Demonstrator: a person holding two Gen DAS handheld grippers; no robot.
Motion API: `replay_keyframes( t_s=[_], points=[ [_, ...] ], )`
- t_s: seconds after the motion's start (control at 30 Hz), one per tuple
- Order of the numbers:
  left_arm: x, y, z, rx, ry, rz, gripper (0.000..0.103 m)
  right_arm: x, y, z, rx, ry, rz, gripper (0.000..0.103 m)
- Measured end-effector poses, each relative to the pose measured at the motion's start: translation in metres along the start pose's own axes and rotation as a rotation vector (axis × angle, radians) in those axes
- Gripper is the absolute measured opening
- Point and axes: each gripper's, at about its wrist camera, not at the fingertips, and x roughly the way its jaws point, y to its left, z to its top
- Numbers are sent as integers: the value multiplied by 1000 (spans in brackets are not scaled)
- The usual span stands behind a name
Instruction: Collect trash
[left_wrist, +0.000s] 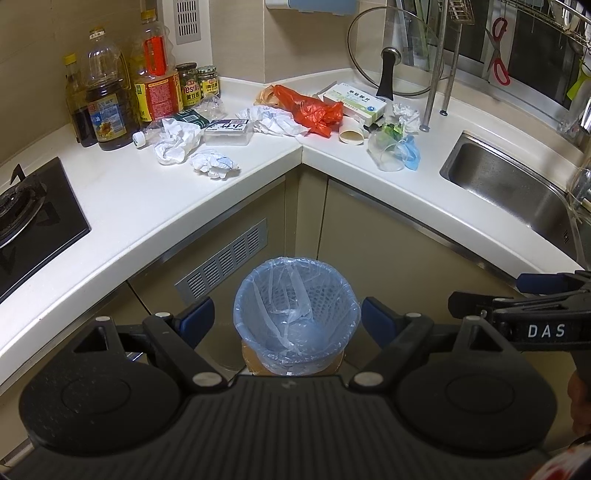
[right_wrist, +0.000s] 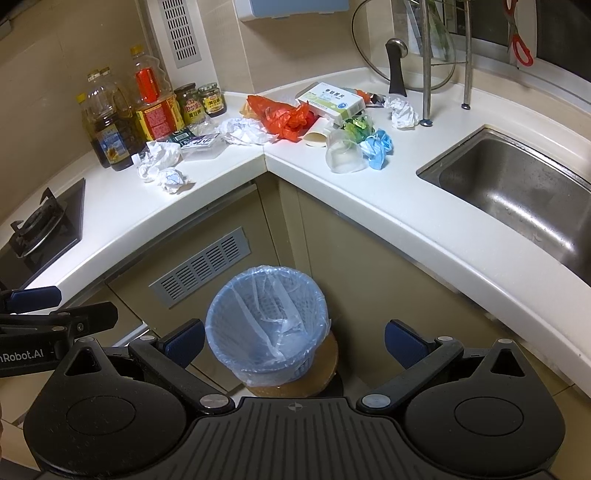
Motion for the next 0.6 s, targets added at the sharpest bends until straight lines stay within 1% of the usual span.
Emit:
replay_keyframes(
  t_s=[0.6],
  points=[
    [0,0,0,1,-2,0,85,-2,0,0,-3,-3,0,103]
  ],
)
